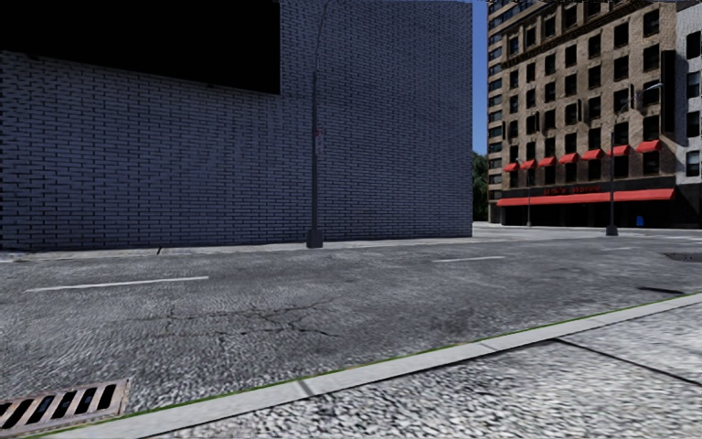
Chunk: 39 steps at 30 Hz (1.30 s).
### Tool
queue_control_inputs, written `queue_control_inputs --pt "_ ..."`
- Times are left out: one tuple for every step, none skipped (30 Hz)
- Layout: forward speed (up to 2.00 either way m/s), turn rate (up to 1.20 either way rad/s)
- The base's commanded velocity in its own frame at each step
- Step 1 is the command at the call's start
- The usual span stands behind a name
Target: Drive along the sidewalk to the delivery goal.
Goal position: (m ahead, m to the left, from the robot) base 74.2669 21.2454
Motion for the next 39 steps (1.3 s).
queue_control_inputs --pt "0.00 0.67" --pt "0.00 0.67" --pt "0.00 0.67" --pt "0.00 0.68" --pt "0.00 0.70" --pt "0.00 0.70" --pt "0.00 0.78" --pt "0.00 0.84" --pt "0.00 0.84" --pt "0.00 0.88" --pt "0.00 0.90" --pt "0.00 0.90" --pt "0.00 0.90" --pt "0.00 0.90" --pt "0.00 0.90" --pt "0.00 0.90" --pt "0.00 0.91" --pt "0.00 0.91" --pt "0.00 0.91" --pt "0.00 0.91" --pt "0.00 0.91" --pt "0.00 0.91" --pt "0.00 0.91" --pt "0.00 0.91" --pt "0.00 0.91" --pt "0.00 0.91" --pt "0.00 0.91" --pt "0.00 0.91" --pt "0.00 0.91" --pt "0.00 0.91" --pt "0.00 0.91" --pt "0.00 0.91" --pt "0.00 0.91" --pt "0.00 0.91" --pt "0.00 0.91" --pt "0.00 0.91" --pt "0.00 0.91" --pt "0.00 0.91" --pt "0.00 0.91"
